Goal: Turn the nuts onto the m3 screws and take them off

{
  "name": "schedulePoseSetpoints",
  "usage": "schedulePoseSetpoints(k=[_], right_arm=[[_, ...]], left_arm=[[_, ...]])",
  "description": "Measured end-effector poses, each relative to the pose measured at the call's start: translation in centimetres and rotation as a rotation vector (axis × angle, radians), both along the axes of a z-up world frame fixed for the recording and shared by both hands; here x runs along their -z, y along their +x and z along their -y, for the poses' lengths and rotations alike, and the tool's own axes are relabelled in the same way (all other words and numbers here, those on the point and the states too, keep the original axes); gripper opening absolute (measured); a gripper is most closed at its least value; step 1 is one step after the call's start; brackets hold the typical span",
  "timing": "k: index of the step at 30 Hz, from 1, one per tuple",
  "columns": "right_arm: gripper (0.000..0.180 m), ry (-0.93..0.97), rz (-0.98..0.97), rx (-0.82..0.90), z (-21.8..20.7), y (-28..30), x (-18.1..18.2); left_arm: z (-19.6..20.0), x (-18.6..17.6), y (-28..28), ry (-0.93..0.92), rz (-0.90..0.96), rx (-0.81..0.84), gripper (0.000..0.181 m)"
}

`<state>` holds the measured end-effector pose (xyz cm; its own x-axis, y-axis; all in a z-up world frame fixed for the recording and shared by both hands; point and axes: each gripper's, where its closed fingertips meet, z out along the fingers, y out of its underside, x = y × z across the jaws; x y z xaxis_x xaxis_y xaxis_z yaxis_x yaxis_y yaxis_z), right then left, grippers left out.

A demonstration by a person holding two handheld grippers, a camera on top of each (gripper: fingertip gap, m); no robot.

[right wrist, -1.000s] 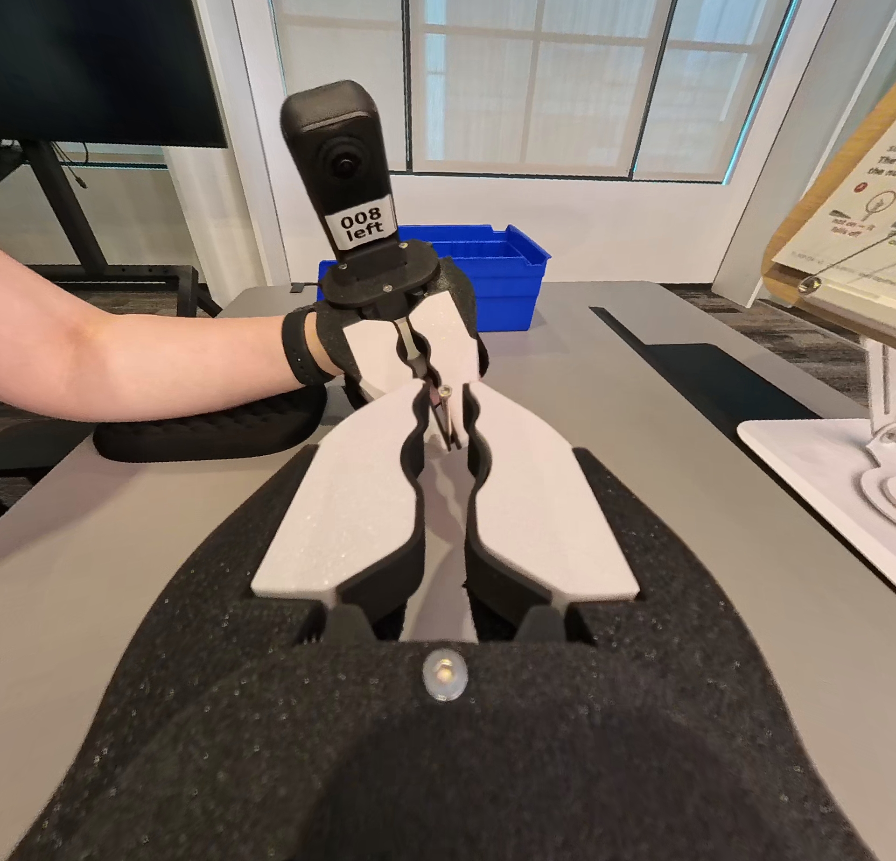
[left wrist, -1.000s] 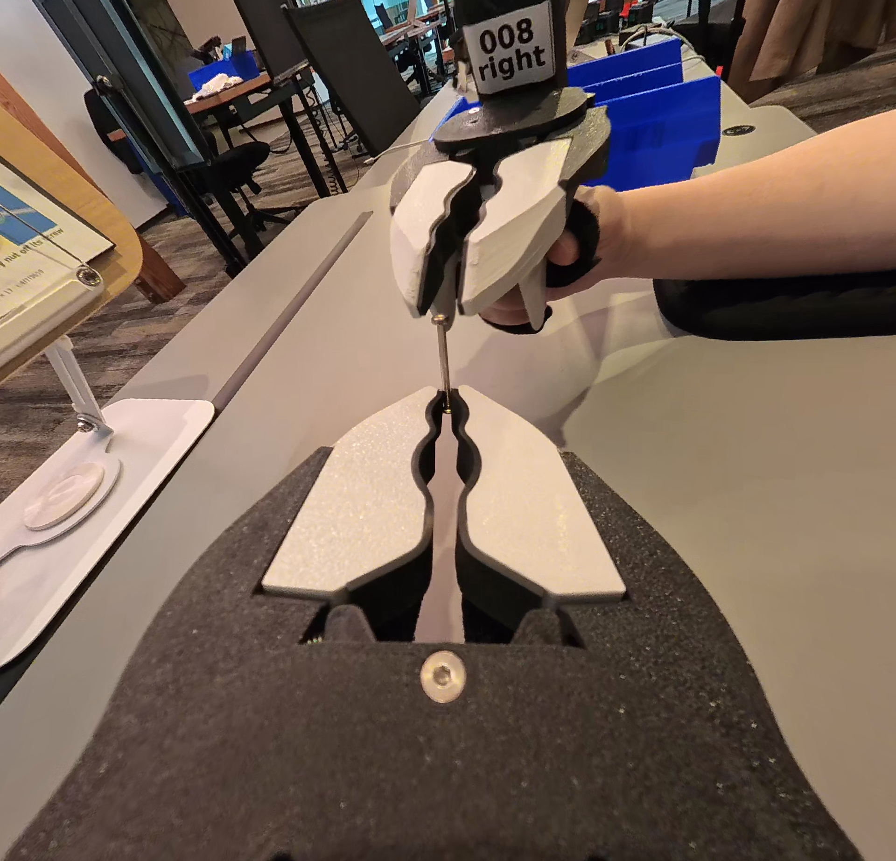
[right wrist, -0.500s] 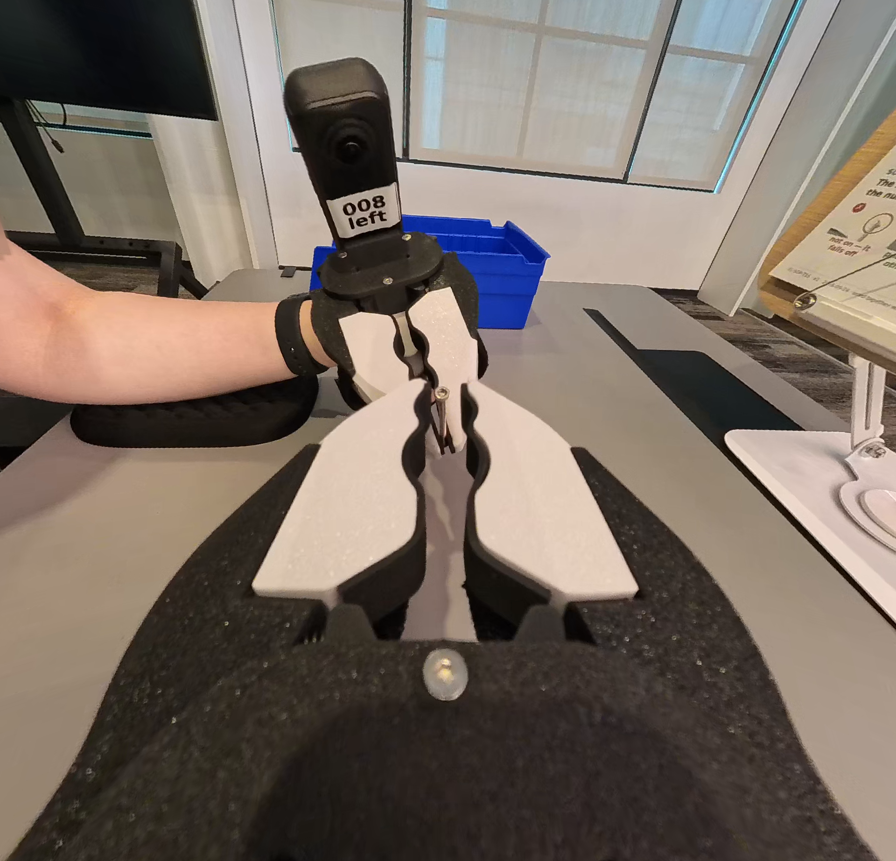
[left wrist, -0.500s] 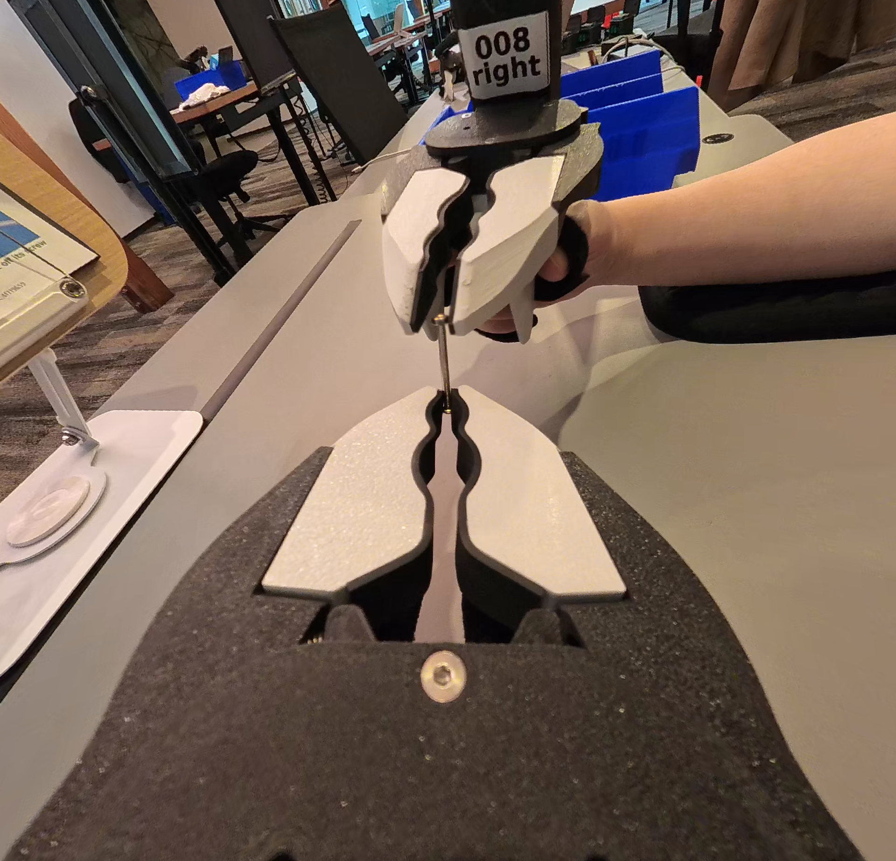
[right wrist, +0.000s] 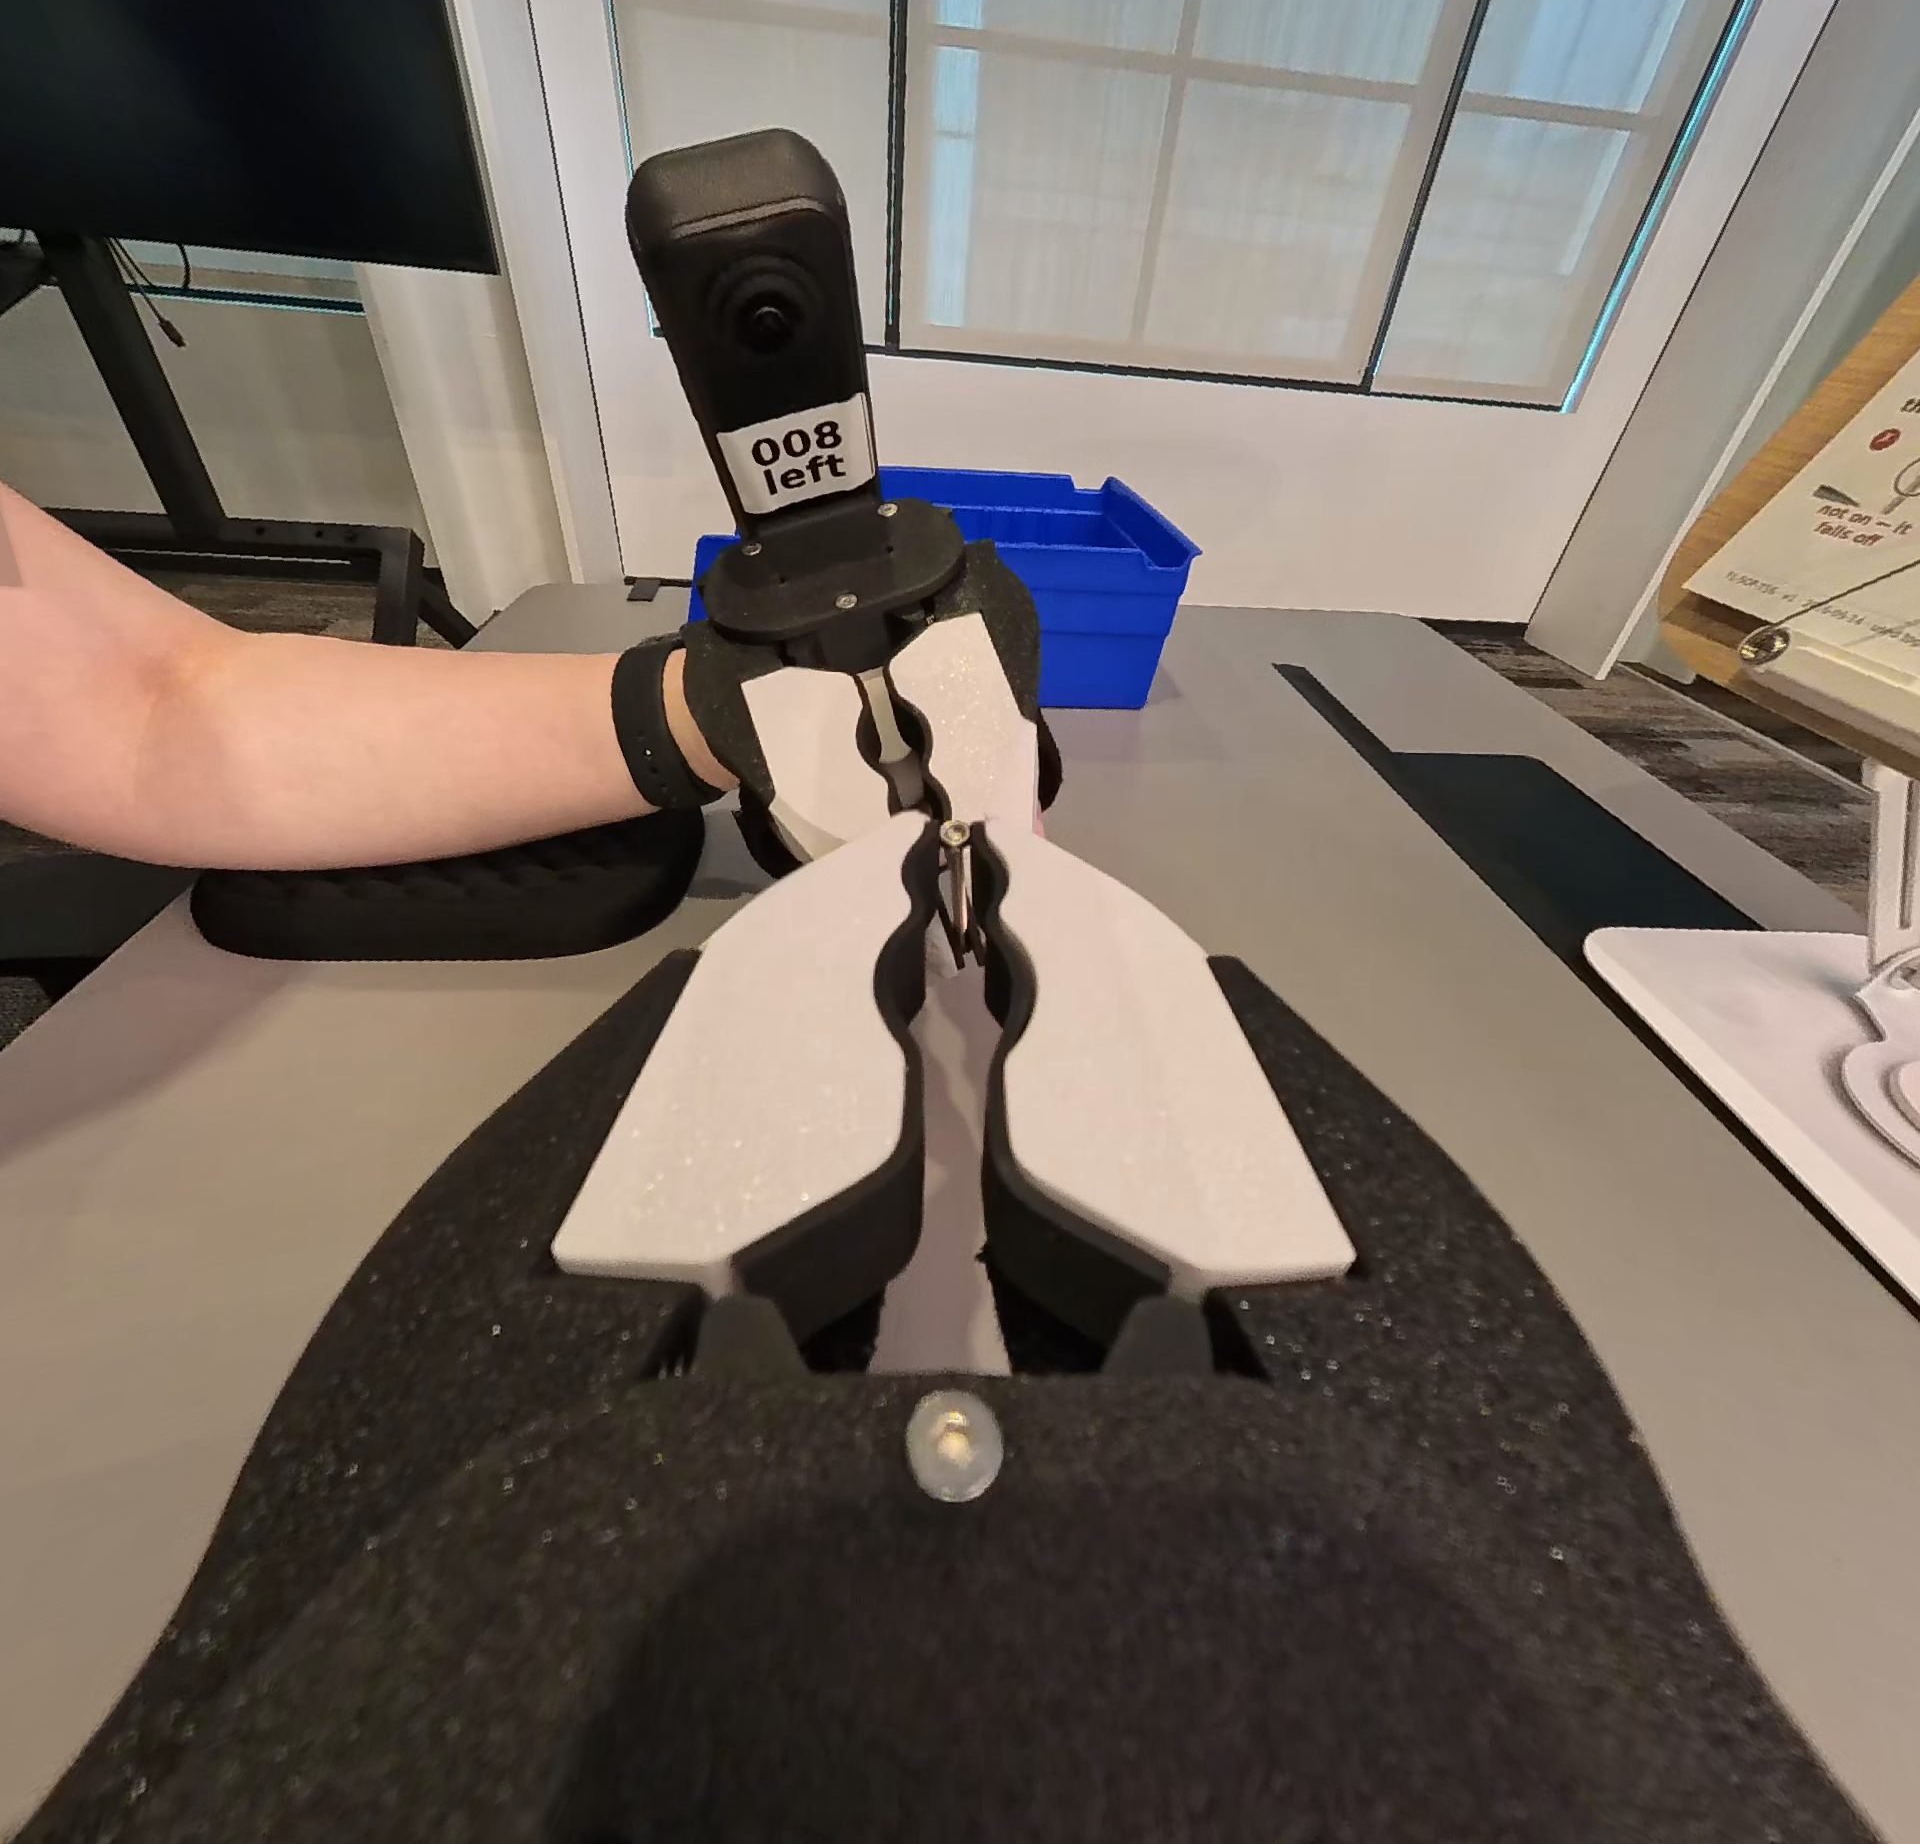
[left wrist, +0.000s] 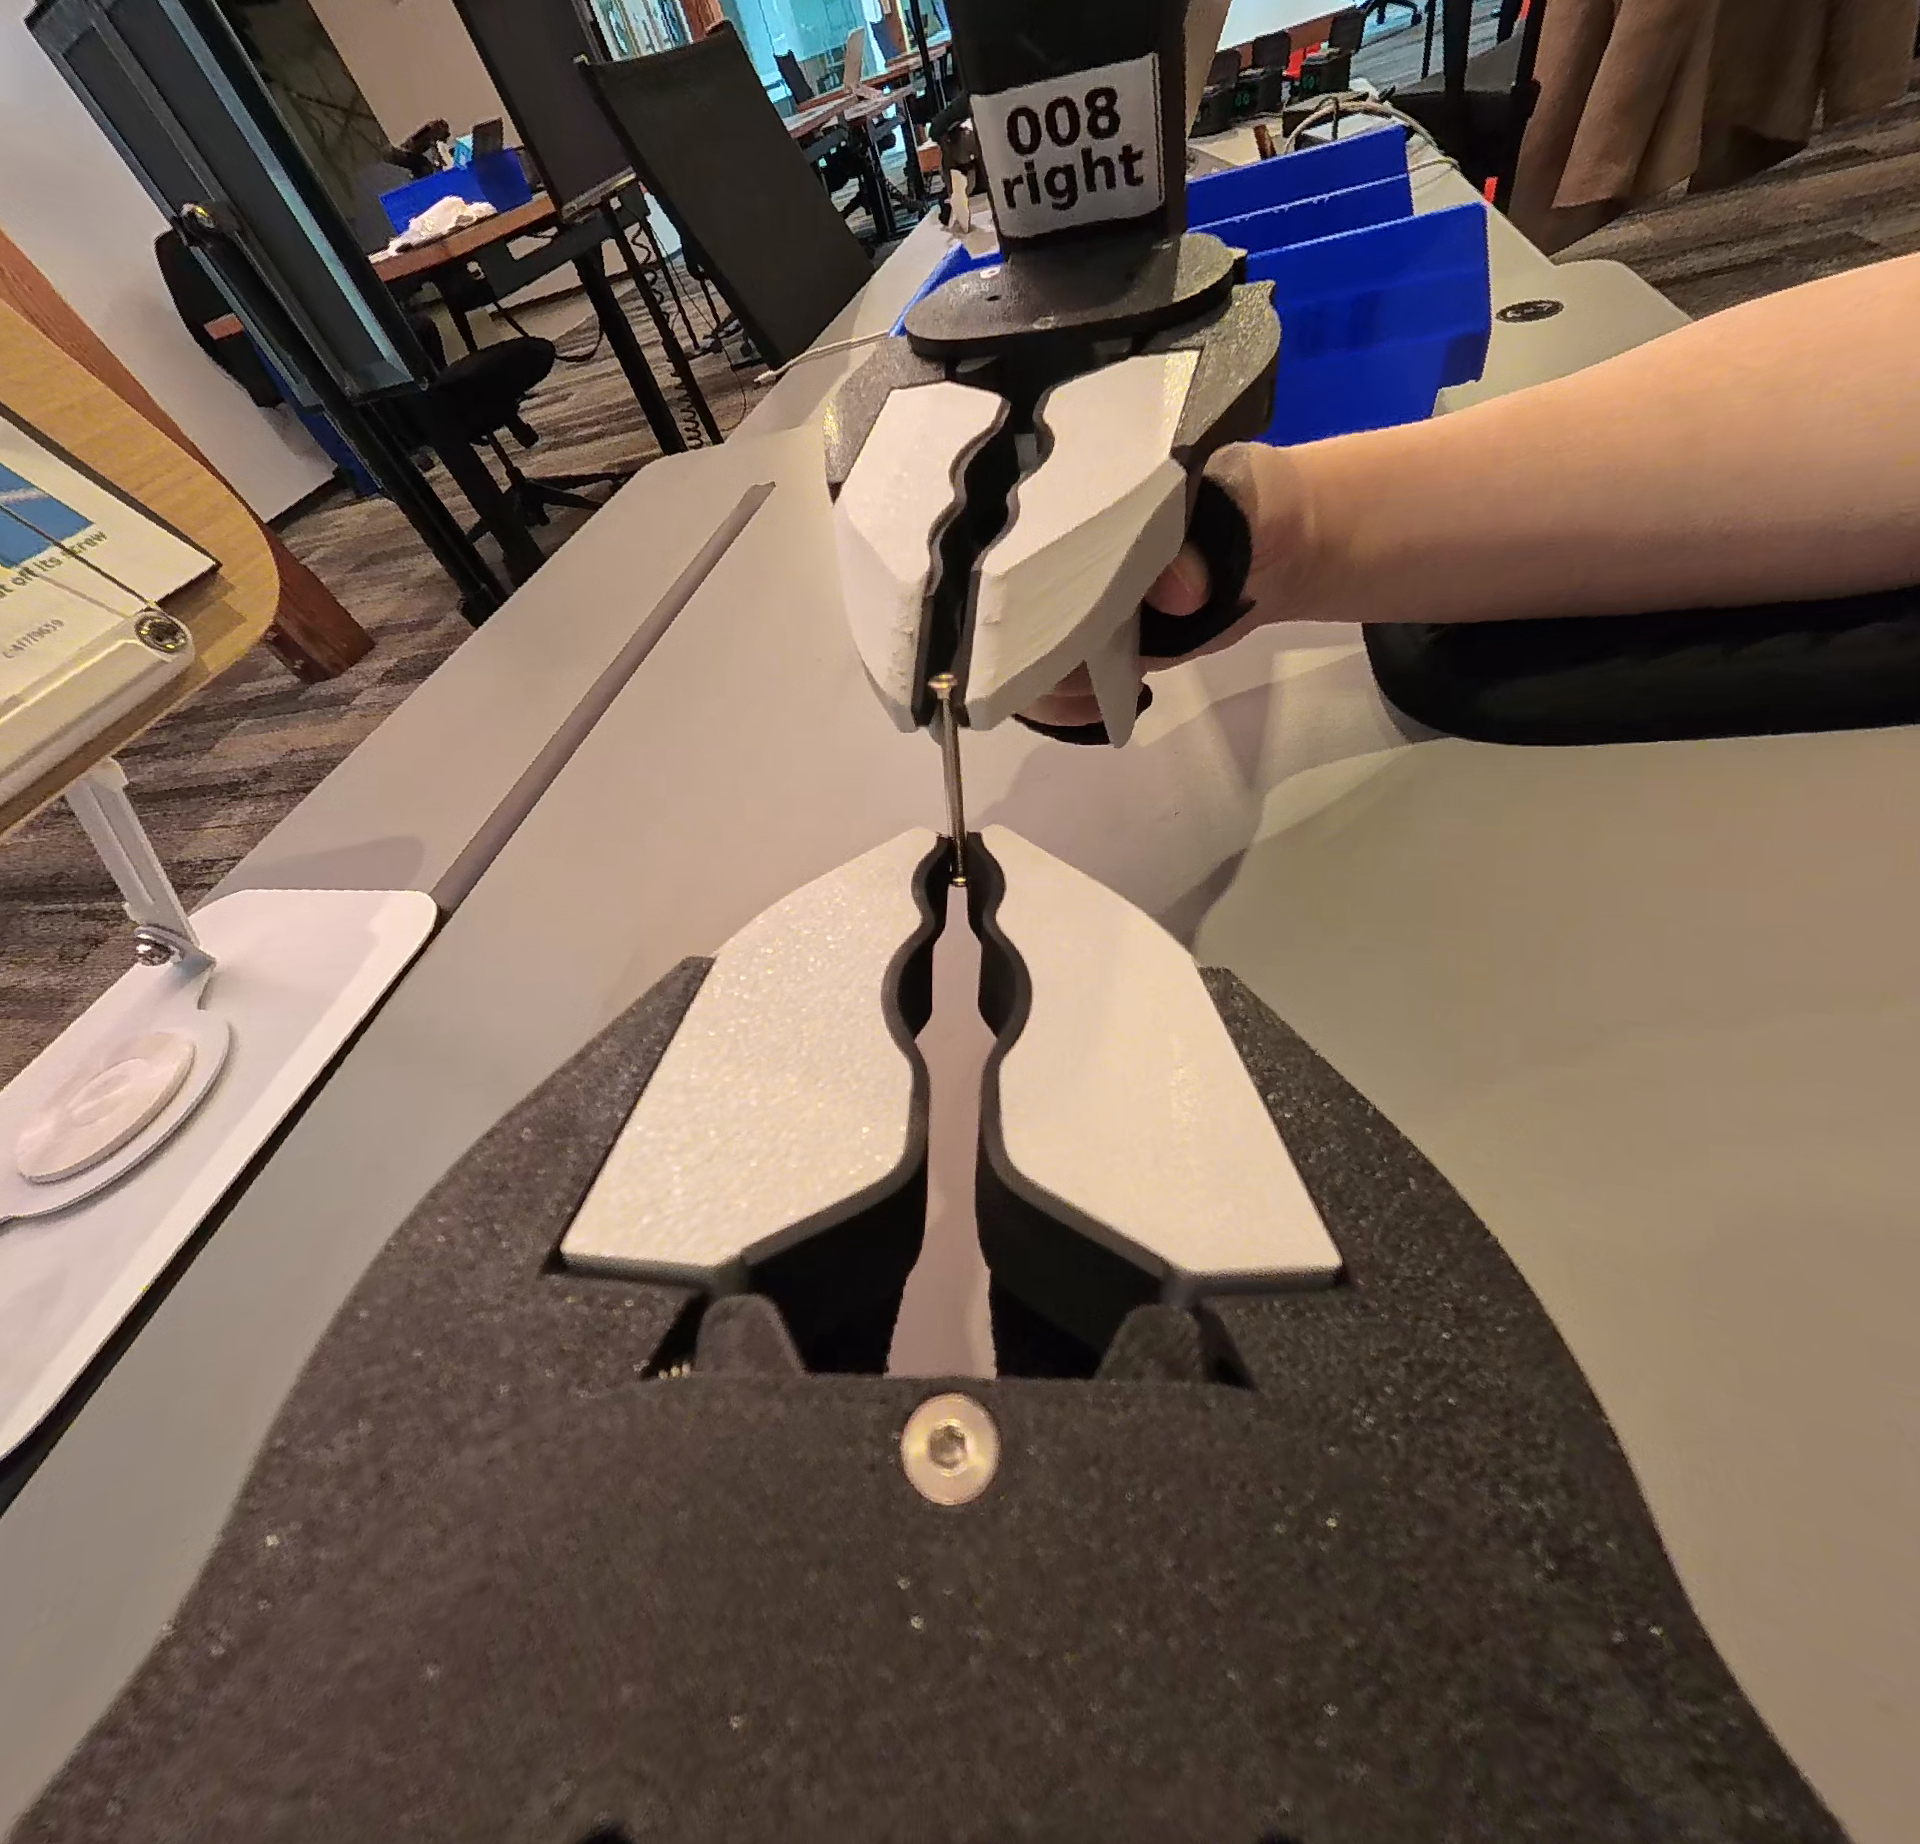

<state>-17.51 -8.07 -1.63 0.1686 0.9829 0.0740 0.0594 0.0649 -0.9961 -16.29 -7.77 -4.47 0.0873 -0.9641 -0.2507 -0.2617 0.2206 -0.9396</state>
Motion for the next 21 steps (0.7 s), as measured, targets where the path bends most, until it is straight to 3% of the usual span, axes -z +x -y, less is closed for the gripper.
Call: schedulePoseSetpoints(k=[21], right_arm=[[0.015, 0.062, -0.038, 0.117, -1.1, -0.2, -0.9]], left_arm=[[-1.2, -0.7, -0.6, 0.022, 0.037, -0.075, 0.002]])
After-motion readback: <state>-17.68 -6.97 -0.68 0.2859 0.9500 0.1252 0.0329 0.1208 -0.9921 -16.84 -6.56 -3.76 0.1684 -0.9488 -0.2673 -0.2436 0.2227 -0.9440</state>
